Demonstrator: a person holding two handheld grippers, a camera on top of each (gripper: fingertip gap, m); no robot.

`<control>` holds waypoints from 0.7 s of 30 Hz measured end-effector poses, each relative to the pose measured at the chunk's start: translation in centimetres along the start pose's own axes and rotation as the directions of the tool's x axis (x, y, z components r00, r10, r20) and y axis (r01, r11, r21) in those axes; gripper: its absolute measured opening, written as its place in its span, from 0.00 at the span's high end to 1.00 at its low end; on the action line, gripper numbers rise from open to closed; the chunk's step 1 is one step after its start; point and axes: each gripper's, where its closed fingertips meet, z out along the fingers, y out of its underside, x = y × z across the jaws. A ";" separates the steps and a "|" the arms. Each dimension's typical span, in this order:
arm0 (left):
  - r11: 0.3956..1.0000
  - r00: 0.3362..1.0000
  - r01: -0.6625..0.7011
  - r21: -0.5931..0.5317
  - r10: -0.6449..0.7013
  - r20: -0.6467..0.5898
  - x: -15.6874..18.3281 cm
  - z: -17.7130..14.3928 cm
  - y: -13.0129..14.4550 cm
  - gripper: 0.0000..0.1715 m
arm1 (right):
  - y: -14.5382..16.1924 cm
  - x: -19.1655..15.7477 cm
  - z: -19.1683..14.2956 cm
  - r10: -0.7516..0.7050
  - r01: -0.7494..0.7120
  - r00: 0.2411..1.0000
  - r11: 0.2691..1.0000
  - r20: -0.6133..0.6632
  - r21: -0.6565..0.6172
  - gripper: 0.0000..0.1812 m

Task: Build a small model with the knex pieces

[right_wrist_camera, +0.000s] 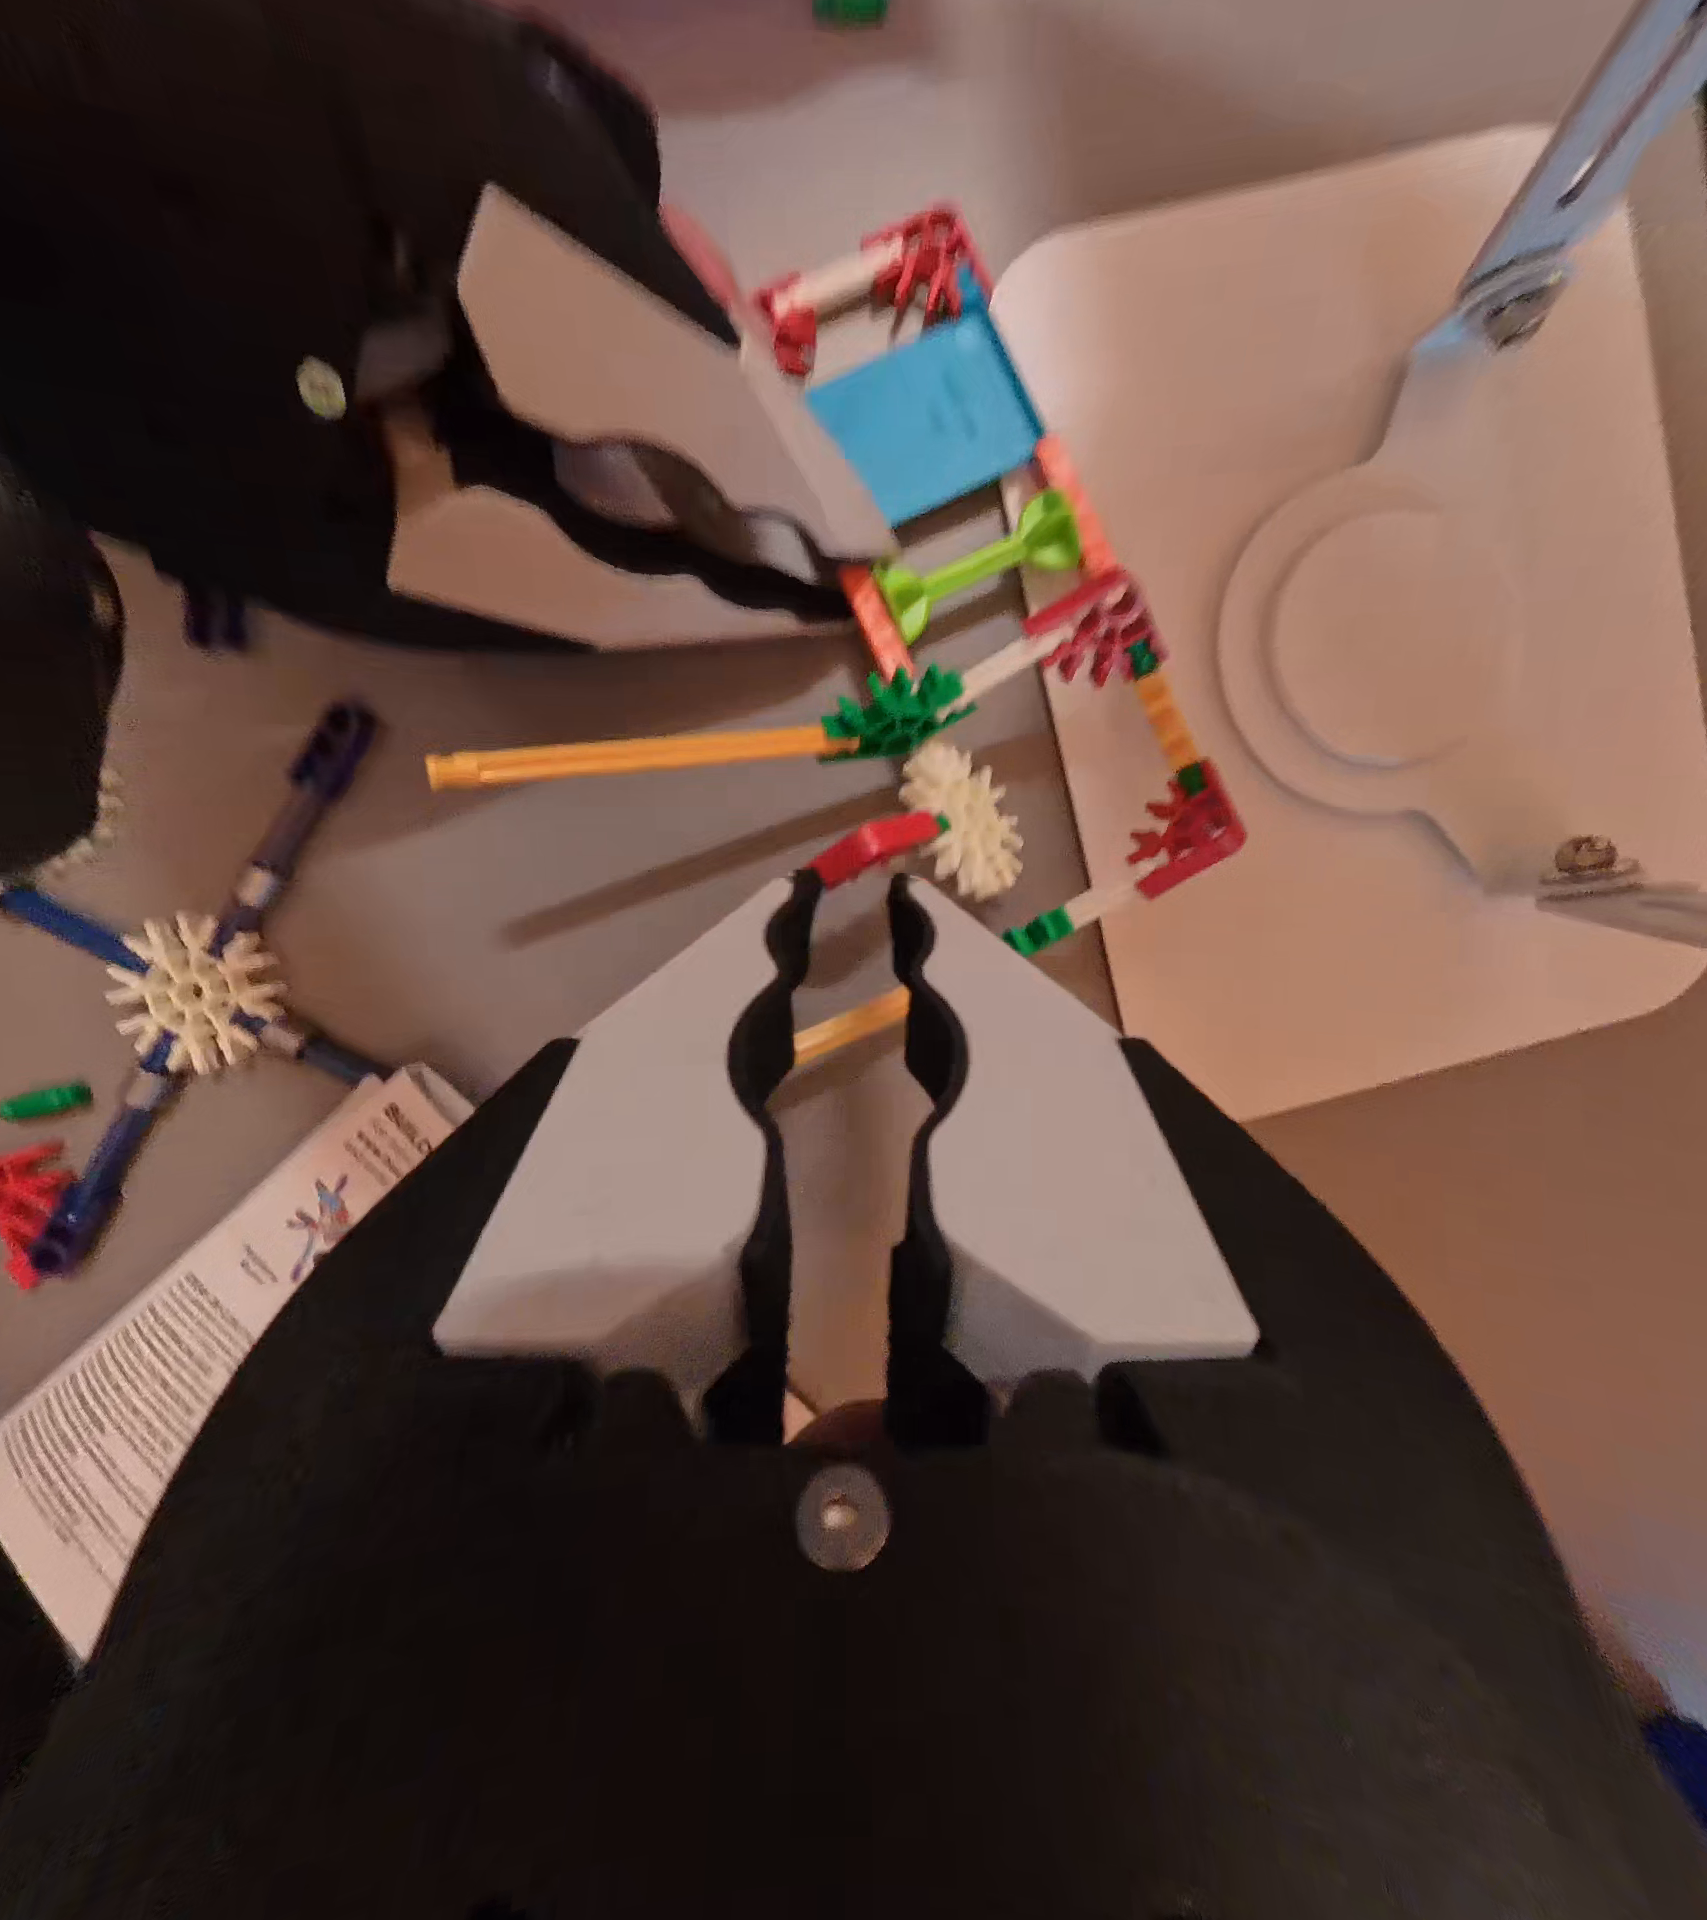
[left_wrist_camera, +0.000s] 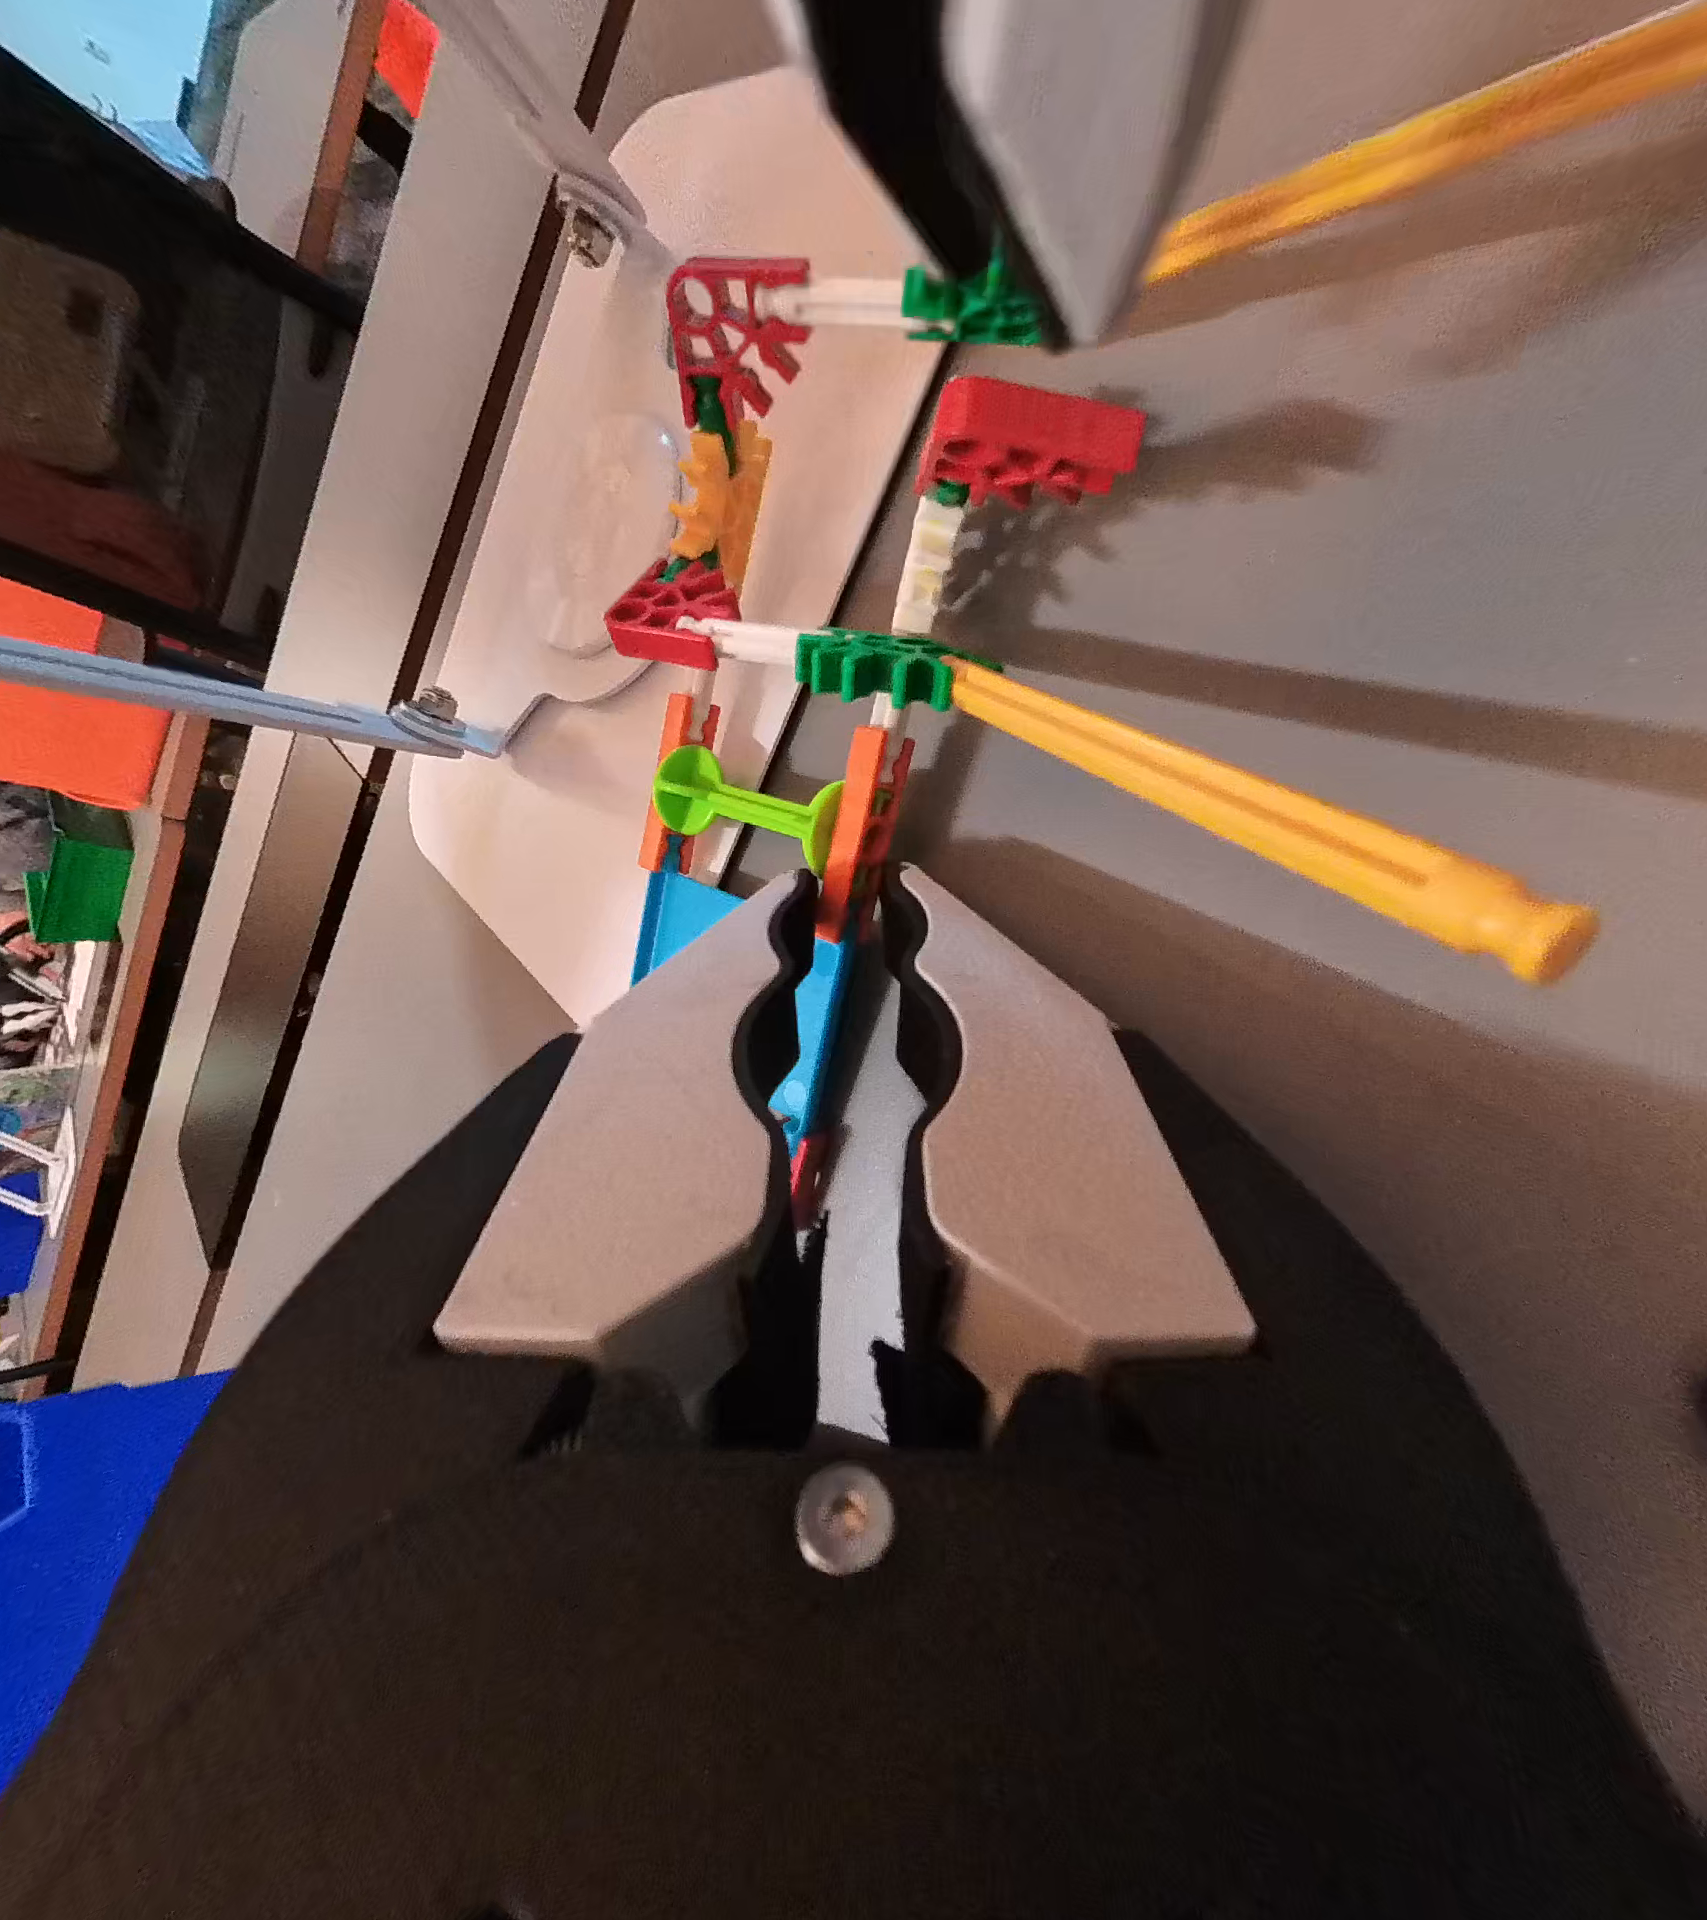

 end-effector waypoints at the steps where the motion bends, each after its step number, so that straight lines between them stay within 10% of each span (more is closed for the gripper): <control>1: 1.000 1.000 0.007 -0.005 -0.007 0.001 0.0 0.0 0.0 0.94 | 0.3 -0.4 0.2 -0.007 0.007 1.000 1.000 0.010 -0.014 0.90; 21: 1.000 1.000 0.008 -0.012 -0.008 -0.006 0.3 0.1 -0.1 0.96 | -0.6 2.7 1.6 0.155 -0.154 0.985 0.988 -0.073 0.012 0.96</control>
